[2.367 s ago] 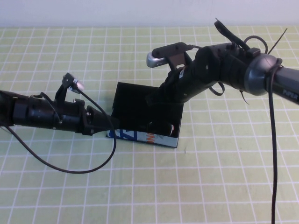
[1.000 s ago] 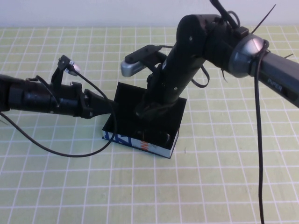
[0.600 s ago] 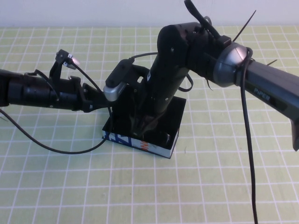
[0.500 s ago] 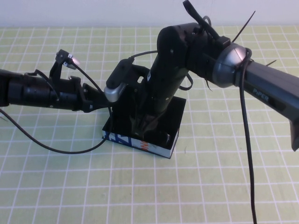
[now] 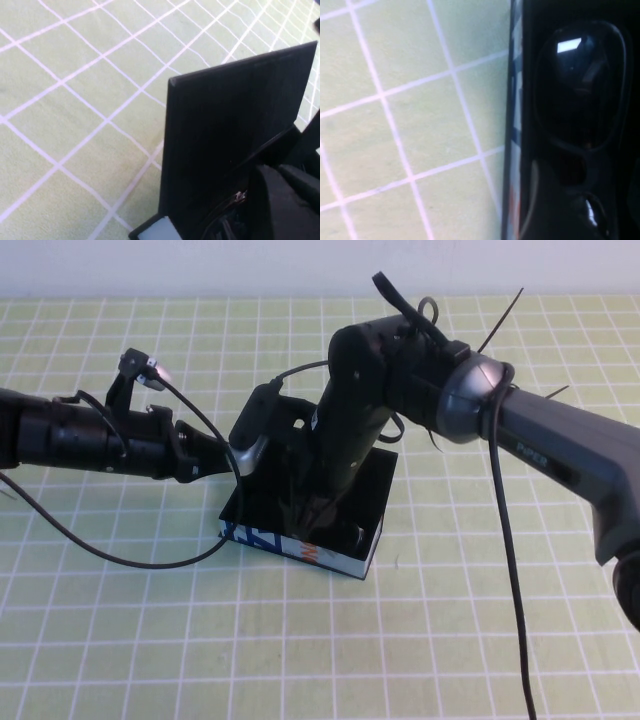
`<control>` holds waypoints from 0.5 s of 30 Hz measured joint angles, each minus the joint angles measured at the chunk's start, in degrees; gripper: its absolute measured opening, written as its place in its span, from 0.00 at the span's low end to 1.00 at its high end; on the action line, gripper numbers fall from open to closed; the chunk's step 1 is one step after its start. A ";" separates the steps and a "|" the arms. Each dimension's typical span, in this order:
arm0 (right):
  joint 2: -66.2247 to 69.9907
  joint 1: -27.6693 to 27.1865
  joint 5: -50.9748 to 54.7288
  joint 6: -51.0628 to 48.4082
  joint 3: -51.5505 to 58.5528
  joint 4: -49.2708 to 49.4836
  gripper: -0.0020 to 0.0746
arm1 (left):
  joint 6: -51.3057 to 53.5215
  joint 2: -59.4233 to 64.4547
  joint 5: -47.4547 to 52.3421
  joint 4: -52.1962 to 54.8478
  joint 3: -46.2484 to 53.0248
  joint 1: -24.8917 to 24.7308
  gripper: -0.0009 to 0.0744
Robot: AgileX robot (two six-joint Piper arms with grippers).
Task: Take glasses out of glasses case
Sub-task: Pick up the glasses from the glasses case
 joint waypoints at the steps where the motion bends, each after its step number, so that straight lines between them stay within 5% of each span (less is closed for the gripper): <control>1: 0.28 0.00 -0.13 0.00 0.00 -0.29 0.43 | 0.00 0.00 0.00 0.00 0.00 0.00 0.01; 15: 2.68 0.00 -2.11 0.00 0.00 -2.38 0.43 | -0.22 0.00 -0.09 0.10 0.00 0.00 0.01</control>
